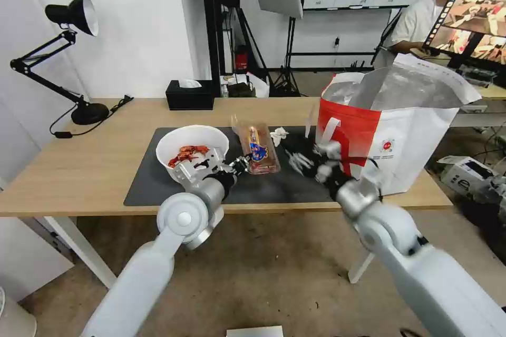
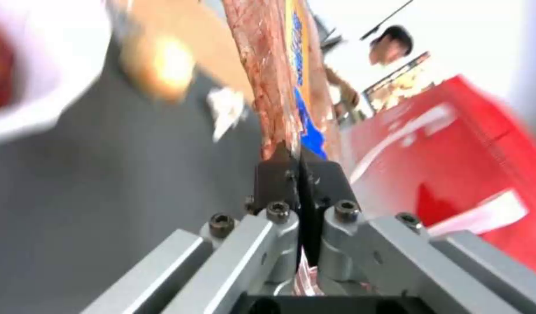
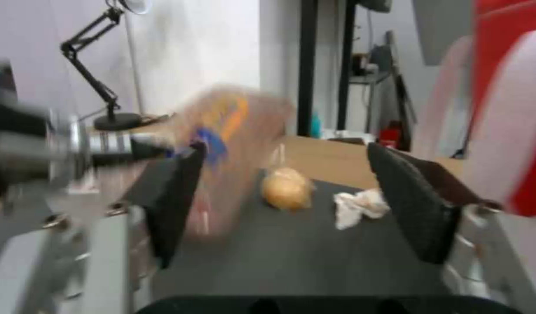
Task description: Pick up the trash from the table and place it into the takeout bag.
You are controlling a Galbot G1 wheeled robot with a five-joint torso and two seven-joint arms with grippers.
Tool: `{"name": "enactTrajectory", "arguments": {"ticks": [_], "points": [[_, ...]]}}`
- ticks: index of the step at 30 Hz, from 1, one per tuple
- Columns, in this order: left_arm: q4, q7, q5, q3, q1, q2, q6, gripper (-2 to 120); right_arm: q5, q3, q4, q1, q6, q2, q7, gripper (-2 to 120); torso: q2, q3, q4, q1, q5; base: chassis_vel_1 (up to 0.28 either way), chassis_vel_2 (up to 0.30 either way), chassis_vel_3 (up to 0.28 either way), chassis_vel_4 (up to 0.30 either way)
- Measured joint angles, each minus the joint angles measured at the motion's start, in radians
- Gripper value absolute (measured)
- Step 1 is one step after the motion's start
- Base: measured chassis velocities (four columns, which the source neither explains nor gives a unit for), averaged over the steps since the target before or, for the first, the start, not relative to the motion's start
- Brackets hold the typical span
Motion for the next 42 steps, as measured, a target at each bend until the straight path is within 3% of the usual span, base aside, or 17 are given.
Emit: {"name": "enactTrajectory", "arguments": {"ticks": [2, 5, 11, 16, 23, 24, 31, 34, 42], "points": [[-0.009, 0.022, 0.025, -0.005, -0.02, 0.007, -0.011, 0, -0.041, 0.068, 0.051, -0.117, 0.024, -0.011, 0.009, 89, 0.0, 0.0, 0.0, 0.0, 0.0, 0.0, 0.0, 0.0, 0.0], [-0.013, 0.03, 0.038, 0.0, -0.047, 0.012, -0.016, 0, -0.061, 0.108, 0.072, -0.19, 0.04, -0.011, 0.01, 97, 0.0, 0.0, 0.0001, 0.0, 0.0, 0.0, 0.0, 0.0, 0.0], [0.016, 0.059, 0.08, 0.052, -0.179, 0.036, -0.033, 0, -0.16, 0.193, 0.125, -0.353, 0.062, 0.018, 0.015, 100, 0.0, 0.0, 0.0002, 0.0, 0.0001, 0.0, 0.0, 0.0, 0.0], [0.077, 0.062, 0.163, 0.155, -0.335, 0.036, -0.071, 0, -0.271, 0.244, 0.168, -0.495, 0.066, 0.076, 0.03, 100, 0.0, 0.0, 0.0001, 0.0, -0.0003, 0.0, 0.0, 0.0, 0.0], [0.228, 0.037, 0.346, 0.365, -0.574, -0.04, -0.14, 0, -0.342, 0.241, 0.153, -0.568, 0.104, 0.15, 0.04, 100, 0.0, 0.0, 0.0, 0.0, 0.0002, 0.0, 0.0, 0.0, 0.0], [0.228, 0.037, 0.346, 0.365, -0.574, -0.04, -0.14, 0, -0.342, 0.241, 0.153, -0.568, 0.104, 0.15, 0.04, 100, 0.0, 0.0, 0.0, 0.0, 0.0002, 0.0, 0.0, 0.0, 0.0], [0.372, 0.095, 0.486, 0.477, -0.691, -0.152, -0.156, 0, -0.394, 0.21, 0.124, -0.571, 0.116, 0.201, 0.052, 100, 0.0, 0.0, -0.0001, 0.0, 0.0002, 0.0, 0.0, 0.0, 0.0], [0.487, 0.143, 0.63, 0.549, -0.752, -0.222, -0.156, 0, -0.417, 0.189, 0.11, -0.58, 0.125, 0.216, 0.052, 100, 0.0, 0.0, 0.0, 0.0, 0.0002, 0.0, 0.0, 0.0, 0.0], [0.618, 0.219, 0.822, 0.672, -0.823, -0.294, -0.161, 0, -0.438, 0.164, 0.092, -0.583, 0.134, 0.231, 0.052, 100, 0.0, 0.0, 0.0, 0.0, 0.0002, 0.0, 0.0, 0.0, 0.0]]}}
